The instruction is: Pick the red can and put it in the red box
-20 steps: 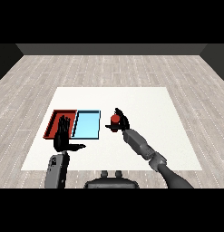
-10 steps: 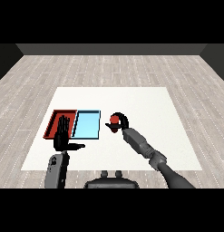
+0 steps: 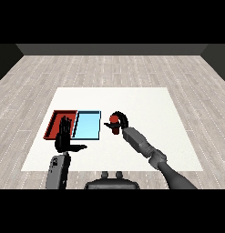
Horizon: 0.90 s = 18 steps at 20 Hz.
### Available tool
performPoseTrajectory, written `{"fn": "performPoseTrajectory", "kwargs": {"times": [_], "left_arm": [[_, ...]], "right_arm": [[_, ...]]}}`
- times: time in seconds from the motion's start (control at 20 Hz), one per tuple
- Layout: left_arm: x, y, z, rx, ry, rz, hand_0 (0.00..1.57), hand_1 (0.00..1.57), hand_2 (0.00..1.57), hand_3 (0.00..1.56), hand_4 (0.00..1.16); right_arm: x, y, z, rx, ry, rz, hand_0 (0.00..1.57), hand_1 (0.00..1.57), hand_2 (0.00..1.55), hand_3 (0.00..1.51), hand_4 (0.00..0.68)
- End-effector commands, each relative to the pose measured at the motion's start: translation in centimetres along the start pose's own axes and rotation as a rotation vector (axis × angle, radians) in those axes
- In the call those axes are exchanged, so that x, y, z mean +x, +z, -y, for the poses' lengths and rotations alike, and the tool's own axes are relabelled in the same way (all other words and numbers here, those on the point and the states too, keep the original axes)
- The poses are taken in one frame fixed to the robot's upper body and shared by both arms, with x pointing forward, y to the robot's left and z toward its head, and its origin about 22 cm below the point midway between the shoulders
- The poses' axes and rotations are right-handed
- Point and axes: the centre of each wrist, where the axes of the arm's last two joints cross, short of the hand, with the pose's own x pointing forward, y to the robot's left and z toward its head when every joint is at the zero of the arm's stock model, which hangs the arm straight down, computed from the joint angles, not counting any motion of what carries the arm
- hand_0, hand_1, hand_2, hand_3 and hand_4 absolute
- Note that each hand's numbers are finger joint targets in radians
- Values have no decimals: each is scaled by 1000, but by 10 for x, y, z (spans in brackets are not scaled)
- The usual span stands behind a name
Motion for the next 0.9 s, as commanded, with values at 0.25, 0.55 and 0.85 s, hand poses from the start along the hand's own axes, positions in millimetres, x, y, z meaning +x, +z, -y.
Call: {"fn": "performPoseTrajectory", "kwargs": {"times": [0.25, 0.55, 0.85], "left_arm": [[10, -9, -5, -8, -3, -1, 0, 0, 0, 0, 0], [-2, -1, -1, -27, -30, -22, 0, 0, 0, 0, 0], [10, -15, 26, -114, 40, -19, 0, 0, 0, 0, 0]], "right_arm": [[22, -6, -16, -21, 5, 126, 1544, 1544, 1468, 1381, 586], [25, 0, -11, -29, -19, 241, 1515, 1515, 1460, 1383, 608], [54, 0, 23, -18, -44, 361, 1514, 1514, 1469, 1408, 641]]}}
